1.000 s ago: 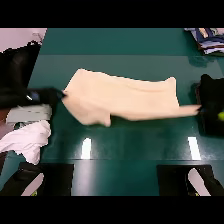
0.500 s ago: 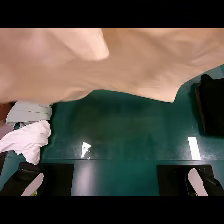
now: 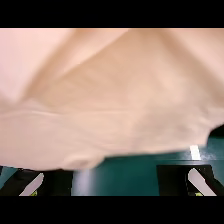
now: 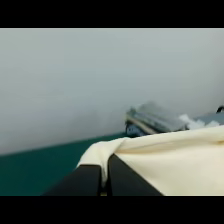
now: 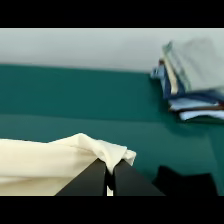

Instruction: Fold the shirts.

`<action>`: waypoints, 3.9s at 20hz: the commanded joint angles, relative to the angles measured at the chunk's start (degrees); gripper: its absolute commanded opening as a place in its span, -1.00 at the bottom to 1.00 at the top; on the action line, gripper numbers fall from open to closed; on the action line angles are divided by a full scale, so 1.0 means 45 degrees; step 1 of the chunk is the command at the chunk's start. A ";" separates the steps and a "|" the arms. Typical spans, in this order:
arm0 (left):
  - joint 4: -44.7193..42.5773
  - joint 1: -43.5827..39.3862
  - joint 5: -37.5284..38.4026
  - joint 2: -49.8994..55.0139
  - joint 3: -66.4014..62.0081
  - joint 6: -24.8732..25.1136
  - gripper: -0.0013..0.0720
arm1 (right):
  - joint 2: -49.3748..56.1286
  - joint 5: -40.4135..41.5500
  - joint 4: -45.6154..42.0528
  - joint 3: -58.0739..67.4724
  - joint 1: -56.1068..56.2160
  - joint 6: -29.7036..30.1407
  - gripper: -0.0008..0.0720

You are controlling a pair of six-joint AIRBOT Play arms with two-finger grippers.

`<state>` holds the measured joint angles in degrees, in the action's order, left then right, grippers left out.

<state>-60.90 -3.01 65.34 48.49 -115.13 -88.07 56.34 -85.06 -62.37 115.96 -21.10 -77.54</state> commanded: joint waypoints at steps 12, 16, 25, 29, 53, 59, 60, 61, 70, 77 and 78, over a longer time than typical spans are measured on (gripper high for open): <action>-0.0539 0.0015 -0.1030 0.9005 0.6271 0.2327 -0.88 | 0.9287 -0.0646 0.0520 -0.3536 0.2866 -0.0209 -0.92; -0.0510 0.0019 -0.4707 0.9350 0.5474 0.3089 -0.88 | 1.0559 0.0612 0.0491 -0.1127 0.3084 -0.0335 -0.92; -0.1190 0.0044 0.0262 0.9340 0.4537 0.4347 -0.89 | 0.8689 0.0505 -0.2895 -0.2778 0.3886 0.0083 -0.92; -0.2147 0.0044 0.0573 0.9340 0.6334 0.4187 -0.89 | 0.7519 0.1797 -0.2822 -0.6139 0.4532 0.0257 -0.92; -0.1413 0.0039 0.2293 0.2613 1.6262 0.0850 0.37 | 0.1093 0.2225 0.0437 -1.3595 0.1889 0.1049 0.28; 0.0437 0.0039 -0.0019 0.1841 1.8535 0.0952 0.37 | 0.1010 0.2132 0.0622 -1.3687 0.1904 0.1073 0.27; 0.0714 0.0039 -0.0432 0.1841 1.8768 0.0962 0.37 | 0.1010 0.2050 0.0622 -1.3687 0.1899 0.1073 0.28; 0.0903 0.0039 -0.0743 0.1841 1.8933 0.1005 0.37 | 0.1010 0.1977 0.0607 -1.3687 0.1899 0.1073 0.27; 0.1219 0.0039 -0.2074 0.1841 1.9312 0.1015 -0.86 | 0.1020 0.0699 -0.0889 -1.3716 0.1127 0.1044 0.27; 0.2346 0.0039 -0.1987 0.1841 1.9312 0.2016 -0.88 | 0.1020 0.0024 -0.1710 -1.6655 -0.1010 0.1020 0.58; 0.2341 0.0039 -0.1996 0.1841 1.9312 0.2035 -0.88 | 0.1020 0.0243 -0.1690 -1.7369 -0.1054 0.1020 0.58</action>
<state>-51.51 -2.85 56.51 56.82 -28.27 -80.31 60.90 -84.42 -69.34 44.71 -23.40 -72.88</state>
